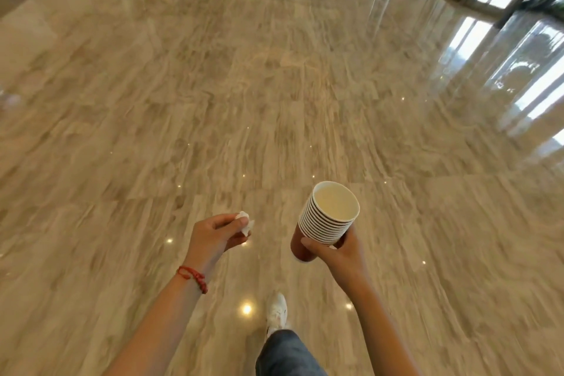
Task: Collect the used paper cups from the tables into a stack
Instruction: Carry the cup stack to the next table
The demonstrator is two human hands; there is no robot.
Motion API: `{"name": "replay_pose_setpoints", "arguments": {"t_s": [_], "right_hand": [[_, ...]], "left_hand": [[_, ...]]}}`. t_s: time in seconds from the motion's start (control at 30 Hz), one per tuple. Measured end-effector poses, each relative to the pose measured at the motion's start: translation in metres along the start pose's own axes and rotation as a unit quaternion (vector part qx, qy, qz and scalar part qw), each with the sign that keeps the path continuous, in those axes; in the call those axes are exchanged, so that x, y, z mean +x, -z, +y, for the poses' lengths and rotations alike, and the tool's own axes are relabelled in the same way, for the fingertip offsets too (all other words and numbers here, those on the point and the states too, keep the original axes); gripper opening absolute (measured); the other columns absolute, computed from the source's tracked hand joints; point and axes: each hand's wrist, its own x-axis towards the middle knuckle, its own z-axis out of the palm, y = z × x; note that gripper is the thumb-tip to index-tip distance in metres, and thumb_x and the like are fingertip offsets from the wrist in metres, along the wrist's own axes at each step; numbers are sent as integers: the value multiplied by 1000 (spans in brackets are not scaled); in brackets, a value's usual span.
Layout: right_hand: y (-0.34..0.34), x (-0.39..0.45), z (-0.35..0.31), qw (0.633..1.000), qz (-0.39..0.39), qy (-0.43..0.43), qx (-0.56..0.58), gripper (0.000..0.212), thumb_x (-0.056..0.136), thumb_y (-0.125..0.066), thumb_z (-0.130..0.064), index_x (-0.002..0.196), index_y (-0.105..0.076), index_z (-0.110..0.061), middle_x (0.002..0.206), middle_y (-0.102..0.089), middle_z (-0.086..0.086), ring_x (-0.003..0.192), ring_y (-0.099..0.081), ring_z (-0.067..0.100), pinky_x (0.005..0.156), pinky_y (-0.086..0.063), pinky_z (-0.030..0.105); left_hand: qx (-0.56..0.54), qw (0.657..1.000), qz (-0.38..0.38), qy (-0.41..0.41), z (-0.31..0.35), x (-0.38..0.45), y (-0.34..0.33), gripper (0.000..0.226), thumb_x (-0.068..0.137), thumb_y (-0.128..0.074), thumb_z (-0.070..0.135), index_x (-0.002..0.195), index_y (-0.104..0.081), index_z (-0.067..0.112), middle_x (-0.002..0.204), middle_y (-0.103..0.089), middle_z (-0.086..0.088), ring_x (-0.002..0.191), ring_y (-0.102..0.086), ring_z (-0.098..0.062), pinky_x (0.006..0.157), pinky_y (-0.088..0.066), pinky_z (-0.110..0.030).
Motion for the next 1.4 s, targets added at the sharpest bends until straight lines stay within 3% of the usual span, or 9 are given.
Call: {"name": "replay_pose_setpoints", "arguments": {"t_s": [0.13, 0.27, 0.43, 0.53, 0.67, 0.8, 1.03, 1.17, 1.4], "right_hand": [[1, 113, -36, 1000, -17, 7, -12, 77, 57, -86, -33, 124, -49, -28, 108, -65, -13, 101, -62, 2, 81, -52, 25], [-5, 213, -63, 1000, -19, 4, -3, 78, 49, -82, -47, 119, -50, -35, 103, -66, -20, 97, -61, -4, 73, -51, 18], [-24, 342, -74, 999, -30, 10, -4, 71, 54, -84, -40, 117, -51, -39, 104, -67, -20, 97, -63, -1, 77, -54, 22], [-40, 429, -80, 999, -28, 16, 0, 63, 56, -85, -37, 109, -51, -44, 102, -66, -23, 96, -63, -2, 72, -54, 16], [-59, 551, -106, 1000, -12, 11, 9, 67, 62, -87, -23, 118, -51, -34, 104, -67, -13, 97, -63, 1, 72, -53, 17], [-70, 661, -140, 1000, -5, 14, 14, 74, 62, -86, -22, 126, -49, -24, 108, -66, -10, 98, -63, 0, 73, -53, 17], [-82, 831, -159, 1000, 8, 5, 4, 69, 61, -87, -24, 120, -51, -28, 108, -67, -9, 99, -63, 4, 73, -54, 21], [-84, 949, -162, 1000, 8, 0, 14, 64, 58, -87, -29, 109, -51, -43, 104, -67, -14, 97, -63, 0, 76, -53, 23], [-81, 1166, -212, 1000, -17, 15, 16, 89, 46, -84, -48, 125, -49, -27, 108, -66, -11, 102, -63, 5, 82, -53, 28]], "left_hand": [[-7, 1000, 8, 2, 48, 94, -40, 17, 78, -70, 5, 92, -69, -4, 84, -70, -19, 63, -69, -17, 59, -57, -20], [-6, 1000, 4, 5, 91, 180, -74, 11, 76, -72, 8, 86, -71, 3, 73, -73, -11, 65, -70, -17, 57, -55, -19], [-2, 1000, -7, 5, 129, 302, -110, 5, 76, -71, 8, 80, -73, 6, 75, -73, -12, 70, -69, -21, 60, -57, -21], [-5, 1000, -6, 6, 155, 388, -130, 5, 76, -71, 8, 80, -72, 5, 79, -71, -14, 71, -68, -22, 59, -56, -20], [-4, 1000, -20, 0, 208, 501, -157, 4, 77, -70, 7, 80, -72, 4, 75, -71, -13, 67, -69, -18, 58, -56, -19], [0, 1000, -27, -1, 266, 599, -187, 10, 77, -71, 9, 83, -71, 2, 77, -70, -14, 71, -68, -21, 60, -56, -20], [0, 999, -36, 5, 329, 759, -244, 3, 77, -70, 7, 79, -72, 6, 76, -72, -15, 67, -70, -18, 58, -55, -19], [2, 1000, -29, 0, 355, 863, -282, 1, 76, -71, 7, 76, -72, 7, 72, -72, -12, 65, -70, -16, 57, -55, -19], [2, 1000, -12, -8, 435, 1034, -352, 2, 76, -72, 10, 75, -74, 9, 71, -72, -10, 67, -70, -17, 57, -55, -18]]}}
